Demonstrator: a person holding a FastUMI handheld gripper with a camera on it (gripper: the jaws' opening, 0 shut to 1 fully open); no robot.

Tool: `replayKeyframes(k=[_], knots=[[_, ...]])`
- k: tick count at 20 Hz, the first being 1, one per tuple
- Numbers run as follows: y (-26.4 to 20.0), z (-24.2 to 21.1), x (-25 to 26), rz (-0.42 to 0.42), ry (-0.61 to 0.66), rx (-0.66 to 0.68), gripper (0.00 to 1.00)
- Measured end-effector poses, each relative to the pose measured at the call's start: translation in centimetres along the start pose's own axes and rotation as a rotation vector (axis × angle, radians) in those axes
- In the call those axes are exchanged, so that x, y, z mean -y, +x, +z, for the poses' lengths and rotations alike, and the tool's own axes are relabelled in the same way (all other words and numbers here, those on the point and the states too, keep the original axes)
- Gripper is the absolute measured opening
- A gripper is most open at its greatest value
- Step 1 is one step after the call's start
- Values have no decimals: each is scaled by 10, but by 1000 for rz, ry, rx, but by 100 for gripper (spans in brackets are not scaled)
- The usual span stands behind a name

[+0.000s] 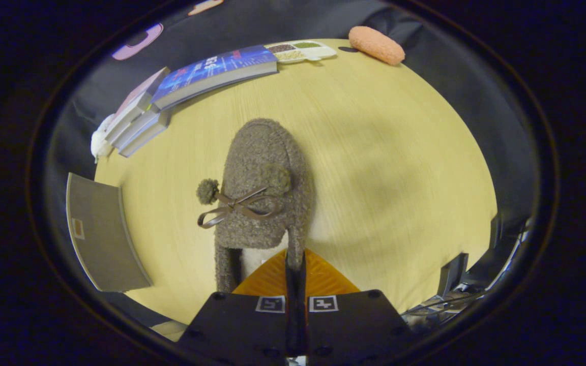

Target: Open the storage box then place both shoes into the box .Put the left shoe in first, then the right shoe, with the right side of both shoes facing outward in a uniform manner.

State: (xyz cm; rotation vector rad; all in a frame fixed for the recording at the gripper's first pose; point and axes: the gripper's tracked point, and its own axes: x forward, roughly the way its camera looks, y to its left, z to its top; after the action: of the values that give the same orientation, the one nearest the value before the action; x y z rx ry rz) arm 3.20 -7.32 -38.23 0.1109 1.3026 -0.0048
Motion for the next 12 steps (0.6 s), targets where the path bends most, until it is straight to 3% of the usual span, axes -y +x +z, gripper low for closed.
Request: replayKeyframes(k=[8,12], knots=[[-61,-7,-76,222,67,60,3],[-110,-16,-132,358,33,70,3]])
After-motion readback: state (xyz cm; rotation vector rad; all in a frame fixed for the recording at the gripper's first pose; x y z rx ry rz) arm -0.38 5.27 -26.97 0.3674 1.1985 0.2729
